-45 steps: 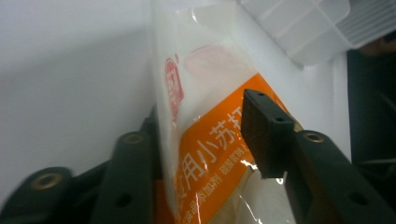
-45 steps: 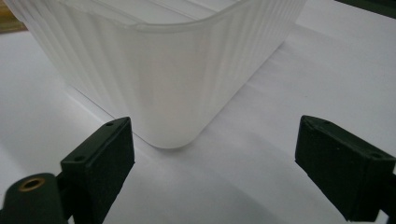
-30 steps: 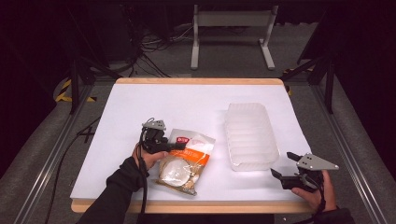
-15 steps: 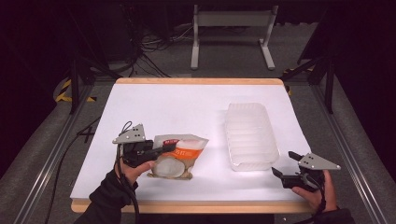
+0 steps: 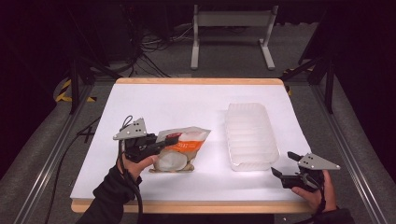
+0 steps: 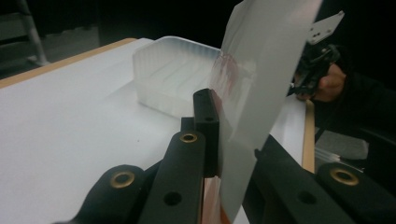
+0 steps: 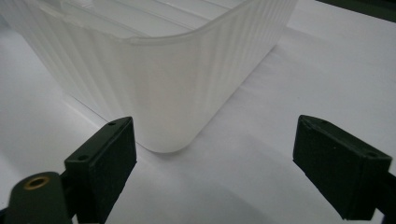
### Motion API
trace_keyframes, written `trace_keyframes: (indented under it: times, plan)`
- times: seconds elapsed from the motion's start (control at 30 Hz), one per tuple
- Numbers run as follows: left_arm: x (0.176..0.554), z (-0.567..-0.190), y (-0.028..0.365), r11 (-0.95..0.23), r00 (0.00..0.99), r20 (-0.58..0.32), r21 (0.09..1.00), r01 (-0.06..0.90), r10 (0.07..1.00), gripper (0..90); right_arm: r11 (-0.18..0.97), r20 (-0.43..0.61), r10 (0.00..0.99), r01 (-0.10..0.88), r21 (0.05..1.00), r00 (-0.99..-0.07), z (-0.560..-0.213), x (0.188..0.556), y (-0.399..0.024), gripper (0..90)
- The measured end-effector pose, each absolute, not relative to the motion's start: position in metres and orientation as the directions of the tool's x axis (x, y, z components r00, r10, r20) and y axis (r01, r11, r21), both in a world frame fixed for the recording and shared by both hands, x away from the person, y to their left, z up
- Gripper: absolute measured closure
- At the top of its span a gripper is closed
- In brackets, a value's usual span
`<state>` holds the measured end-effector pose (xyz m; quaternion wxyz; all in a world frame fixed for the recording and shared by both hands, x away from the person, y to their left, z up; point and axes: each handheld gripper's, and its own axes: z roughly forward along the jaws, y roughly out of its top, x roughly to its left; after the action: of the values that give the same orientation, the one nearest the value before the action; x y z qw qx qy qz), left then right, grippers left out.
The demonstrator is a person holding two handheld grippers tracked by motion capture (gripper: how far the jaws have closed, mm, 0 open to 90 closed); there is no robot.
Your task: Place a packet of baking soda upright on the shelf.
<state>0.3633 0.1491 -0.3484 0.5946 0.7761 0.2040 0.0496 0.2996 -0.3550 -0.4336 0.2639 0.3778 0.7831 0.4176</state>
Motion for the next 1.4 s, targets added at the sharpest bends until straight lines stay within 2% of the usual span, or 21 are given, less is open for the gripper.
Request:
trace_keyframes:
  times: [0.33,0.53,1.03,1.4]
  plan:
    - [0.386,-0.342,0.13,-0.155,0.893,-0.185,0.951,0.269,0.41,90.0,0.359,-0.096,0.824,0.383,0.851,-0.559,-0.434,0.3,-0.356,14.2]
    - [0.396,-0.33,0.116,-0.147,0.902,-0.171,0.958,0.246,0.397,90.0,0.352,-0.097,0.83,0.382,0.854,-0.549,-0.434,0.3,-0.357,14.4]
    - [0.415,-0.313,0.059,-0.115,0.934,-0.174,0.969,0.219,0.311,90.0,0.347,-0.093,0.832,0.38,0.857,-0.548,-0.434,0.301,-0.358,14.4]
    - [0.415,-0.311,0.016,-0.102,0.955,-0.179,0.973,0.207,0.238,90.0,0.348,-0.094,0.831,0.381,0.856,-0.549,-0.435,0.301,-0.358,14.4]
